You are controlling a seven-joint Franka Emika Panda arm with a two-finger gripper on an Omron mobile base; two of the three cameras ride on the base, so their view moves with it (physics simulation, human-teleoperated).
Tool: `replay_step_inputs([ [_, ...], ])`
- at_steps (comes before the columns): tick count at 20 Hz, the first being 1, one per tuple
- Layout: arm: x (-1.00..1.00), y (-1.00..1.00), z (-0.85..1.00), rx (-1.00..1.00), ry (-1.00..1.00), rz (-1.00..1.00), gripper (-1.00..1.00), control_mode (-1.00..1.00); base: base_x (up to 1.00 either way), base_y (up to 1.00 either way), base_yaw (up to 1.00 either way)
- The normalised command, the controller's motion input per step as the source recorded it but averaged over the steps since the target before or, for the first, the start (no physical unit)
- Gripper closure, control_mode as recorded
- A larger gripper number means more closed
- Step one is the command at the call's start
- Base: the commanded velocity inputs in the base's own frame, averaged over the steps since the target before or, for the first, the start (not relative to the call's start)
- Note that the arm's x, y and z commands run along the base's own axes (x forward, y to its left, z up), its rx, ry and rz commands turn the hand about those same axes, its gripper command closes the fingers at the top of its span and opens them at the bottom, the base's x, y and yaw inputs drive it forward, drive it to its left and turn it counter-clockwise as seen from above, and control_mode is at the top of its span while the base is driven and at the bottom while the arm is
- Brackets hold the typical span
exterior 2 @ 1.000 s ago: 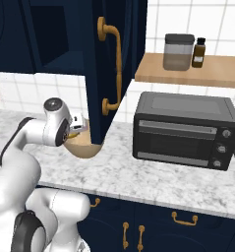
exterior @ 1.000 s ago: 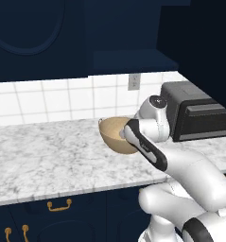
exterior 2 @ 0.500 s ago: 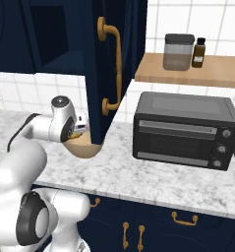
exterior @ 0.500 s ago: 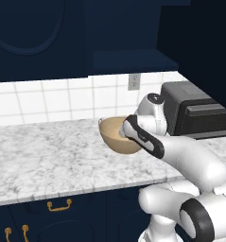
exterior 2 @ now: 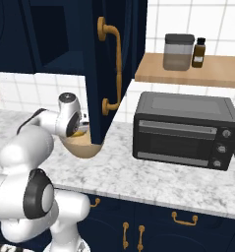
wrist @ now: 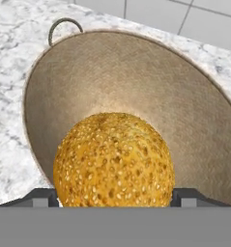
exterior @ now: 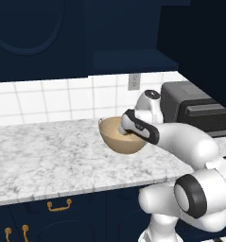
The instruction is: Open the cabinet, pick up the bread from the cabinet and place it in the basket. Then move the basket to the dining counter.
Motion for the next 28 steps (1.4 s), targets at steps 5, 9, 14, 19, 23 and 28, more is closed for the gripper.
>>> replay_step_inputs([
  [5, 0.34, -0.03, -0.24, 0.0, 0.09, 0.0, 1.0, -1.0, 0.0, 0.0, 0.0],
  [9, 0.24, -0.08, -0.13, 0.0, 0.02, 0.0, 1.0, -1.0, 0.0, 0.0, 0.0],
  [14, 0.22, -0.04, -0.19, 0.0, 0.01, 0.0, 1.0, -1.0, 0.0, 0.0, 0.0],
  [19, 0.21, 0.0, -0.24, 0.0, -0.01, 0.0, 1.0, -1.0, 0.0, 0.0, 0.0],
  [23, 0.24, 0.0, -0.23, 0.0, 0.0, 0.0, 1.0, -1.0, 0.0, 0.0, 0.0],
  [28, 0.25, 0.0, -0.17, 0.0, 0.0, 0.0, 1.0, -1.0, 0.0, 0.0, 0.0],
])
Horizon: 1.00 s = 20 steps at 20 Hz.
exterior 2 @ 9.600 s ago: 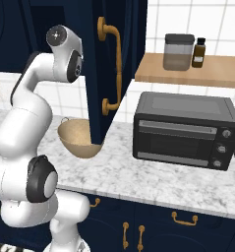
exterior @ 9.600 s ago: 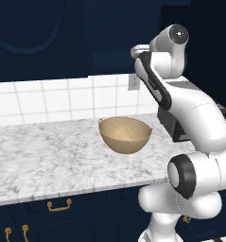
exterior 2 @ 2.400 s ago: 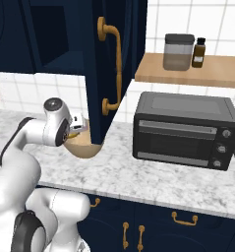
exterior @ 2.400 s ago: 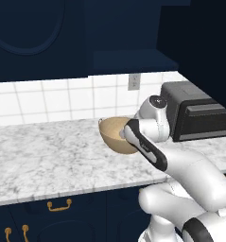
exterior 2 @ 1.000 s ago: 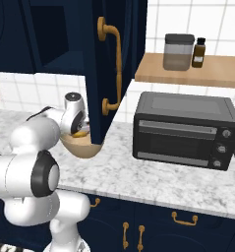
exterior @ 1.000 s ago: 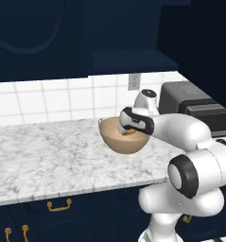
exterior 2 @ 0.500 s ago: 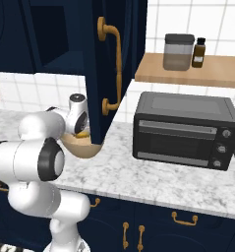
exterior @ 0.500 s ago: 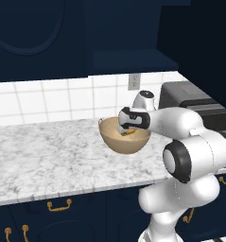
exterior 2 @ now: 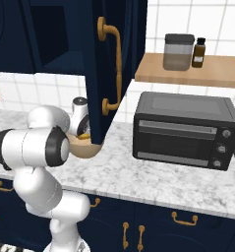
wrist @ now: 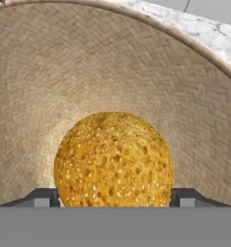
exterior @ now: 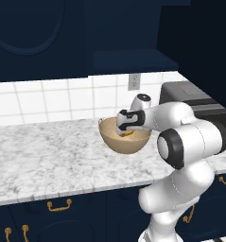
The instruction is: Open the cabinet, pick up the bread from the cabinet and place it in the basket. Then move the basket to the dining counter.
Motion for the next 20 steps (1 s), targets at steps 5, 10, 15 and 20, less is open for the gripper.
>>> replay_step_inputs([
  [5, 0.01, 0.01, 0.0, 0.0, 0.0, 0.0, -1.0, -1.0, 0.0, 0.0, 0.0],
  [10, 0.0, 0.0, 0.0, 0.0, 0.0, 0.0, -1.0, -1.0, 0.0, 0.0, 0.0],
  [15, -0.19, 0.18, 0.02, -0.01, -0.08, 0.0, -1.0, -1.0, 0.0, 0.0, 0.0],
  [20, -0.42, 0.18, 0.42, 0.0, -0.05, -0.02, -1.0, -1.0, 0.0, 0.0, 0.0],
])
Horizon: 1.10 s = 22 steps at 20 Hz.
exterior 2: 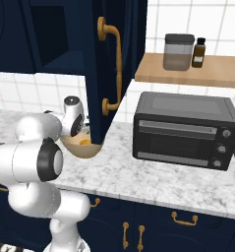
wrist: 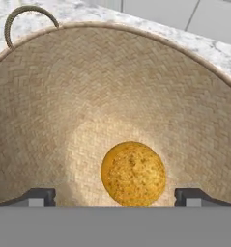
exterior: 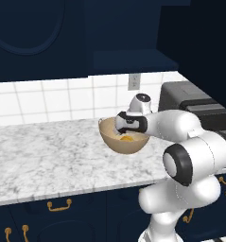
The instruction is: Open the cabinet, pick up the bread from the cabinet and place it in the basket. Then move the basket to the dining counter.
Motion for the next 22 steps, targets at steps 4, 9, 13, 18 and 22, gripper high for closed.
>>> replay_step_inputs([
  [4, -0.47, 0.01, 0.65, 0.0, -0.02, -0.06, -1.0, -1.0, 0.0, 0.0, 0.0],
  [9, -0.56, 0.0, 0.07, 0.0, -0.04, -0.32, -1.0, -1.0, 0.0, 0.0, 0.0],
  [13, -0.25, -0.06, 0.17, 0.15, 0.02, -0.42, -1.0, -1.0, 0.0, 0.0, 0.0],
  [18, -0.15, 0.0, 0.4, 0.1, 0.0, -0.45, -1.0, -1.0, 0.0, 0.0, 0.0],
  [22, -0.26, -0.05, 0.14, 0.06, 0.09, -0.47, -1.0, -1.0, 0.0, 0.0, 0.0],
])
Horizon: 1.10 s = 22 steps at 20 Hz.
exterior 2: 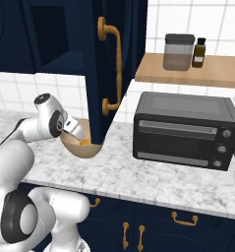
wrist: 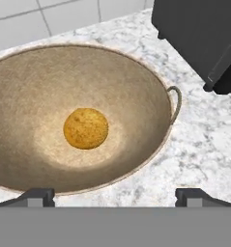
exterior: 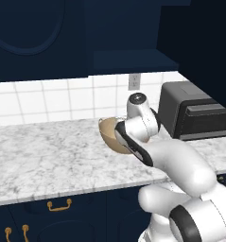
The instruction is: Open the cabinet, pick up the bread from the cabinet and place it in the basket. Then move the basket to the dining counter.
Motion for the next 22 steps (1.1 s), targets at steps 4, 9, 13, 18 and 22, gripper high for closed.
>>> replay_step_inputs([
  [4, -0.22, -0.18, 0.01, 0.17, 0.18, -0.33, -1.0, -1.0, 0.0, 0.0, 0.0],
  [9, -0.07, -0.04, 0.0, 0.17, 0.03, -0.02, -1.0, -1.0, 0.0, 0.0, 0.0],
  [13, 0.0, -0.01, -0.09, 0.24, 0.0, 0.03, -1.0, -1.0, 0.0, 0.0, 0.0],
  [18, 0.12, -0.02, -0.1, 0.08, 0.04, 0.0, -1.0, -1.0, 0.0, 0.0, 0.0],
  [22, 0.18, 0.0, -0.22, 0.0, 0.09, -0.03, -1.0, -1.0, 0.0, 0.0, 0.0],
])
